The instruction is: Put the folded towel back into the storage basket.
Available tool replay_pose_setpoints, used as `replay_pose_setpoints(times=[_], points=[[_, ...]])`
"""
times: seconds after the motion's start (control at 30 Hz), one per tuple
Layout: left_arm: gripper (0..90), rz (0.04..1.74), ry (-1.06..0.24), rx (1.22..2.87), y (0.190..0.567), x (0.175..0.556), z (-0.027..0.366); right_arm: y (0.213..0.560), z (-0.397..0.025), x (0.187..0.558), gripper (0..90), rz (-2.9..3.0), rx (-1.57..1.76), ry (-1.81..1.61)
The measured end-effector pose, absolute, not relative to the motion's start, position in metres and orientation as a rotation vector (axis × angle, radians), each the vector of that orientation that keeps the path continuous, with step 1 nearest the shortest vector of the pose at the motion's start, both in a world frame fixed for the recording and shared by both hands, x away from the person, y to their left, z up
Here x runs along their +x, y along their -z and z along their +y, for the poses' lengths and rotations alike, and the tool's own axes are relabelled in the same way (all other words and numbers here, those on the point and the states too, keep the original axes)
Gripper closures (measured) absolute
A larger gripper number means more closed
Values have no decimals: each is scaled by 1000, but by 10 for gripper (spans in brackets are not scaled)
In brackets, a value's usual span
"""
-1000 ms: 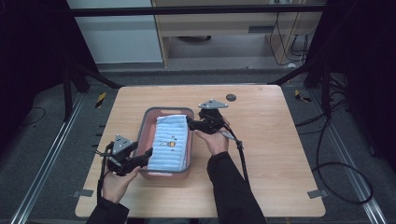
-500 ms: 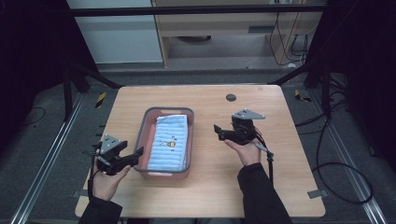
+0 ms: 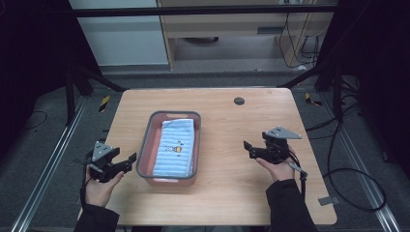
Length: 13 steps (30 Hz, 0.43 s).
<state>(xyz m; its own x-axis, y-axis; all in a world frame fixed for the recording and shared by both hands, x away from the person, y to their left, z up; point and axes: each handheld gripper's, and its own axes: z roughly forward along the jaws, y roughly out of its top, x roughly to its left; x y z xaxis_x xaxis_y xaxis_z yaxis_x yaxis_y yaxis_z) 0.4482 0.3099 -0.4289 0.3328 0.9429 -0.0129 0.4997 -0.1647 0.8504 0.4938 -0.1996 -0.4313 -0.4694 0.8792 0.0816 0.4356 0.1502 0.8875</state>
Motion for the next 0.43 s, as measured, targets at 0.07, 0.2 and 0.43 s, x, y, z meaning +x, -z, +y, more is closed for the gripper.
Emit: replay_pose_setpoints(times=[0.07,0.2,0.43], points=[[299,1288,-708,1801,431,448,313,435,-206,491,174,1970,1260,-1262],[312,1298,-714,1798,435,448,318,439,-218,487,171,1961,1286,-1250],[341,1334,-731,1809,443,449,327,450,-238,477,171,1939,1316,-1208]])
